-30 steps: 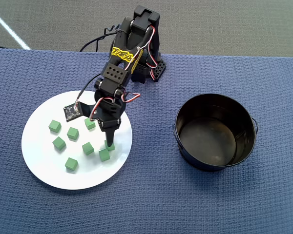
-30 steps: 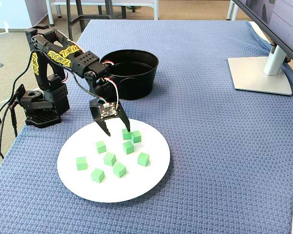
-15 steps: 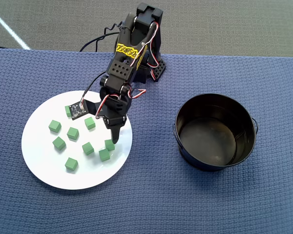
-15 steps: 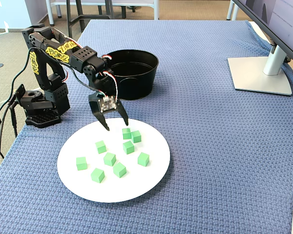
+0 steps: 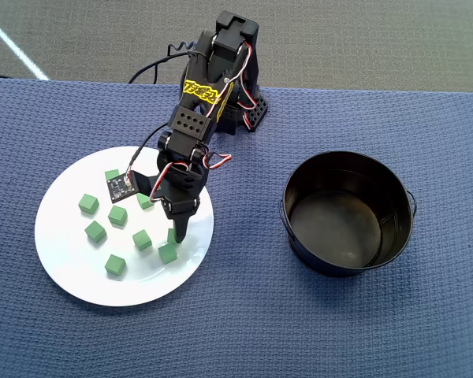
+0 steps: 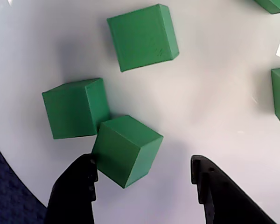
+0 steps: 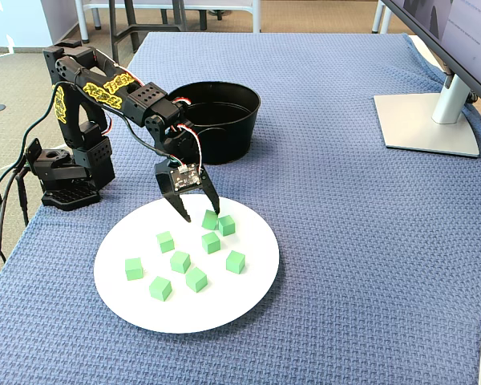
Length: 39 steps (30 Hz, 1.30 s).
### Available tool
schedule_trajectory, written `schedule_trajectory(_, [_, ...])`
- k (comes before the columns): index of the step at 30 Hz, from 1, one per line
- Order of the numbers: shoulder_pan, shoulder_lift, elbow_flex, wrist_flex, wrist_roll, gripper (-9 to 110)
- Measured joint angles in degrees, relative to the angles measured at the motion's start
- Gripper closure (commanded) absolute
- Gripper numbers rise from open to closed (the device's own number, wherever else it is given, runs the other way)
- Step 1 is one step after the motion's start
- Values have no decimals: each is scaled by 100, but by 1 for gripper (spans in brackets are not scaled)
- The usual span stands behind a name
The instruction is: Pick up the green cubes from the white plate and place them in the black recipient
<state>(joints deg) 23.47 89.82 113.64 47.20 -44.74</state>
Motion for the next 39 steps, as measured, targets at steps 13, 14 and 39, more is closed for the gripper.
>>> schedule_trajectory(13, [-9, -114, 0, -211, 88, 89])
schedule_trajectory(14, [-9, -114, 0, -211, 88, 89])
schedule_trajectory(39, [-44, -272, 185, -545, 492, 102])
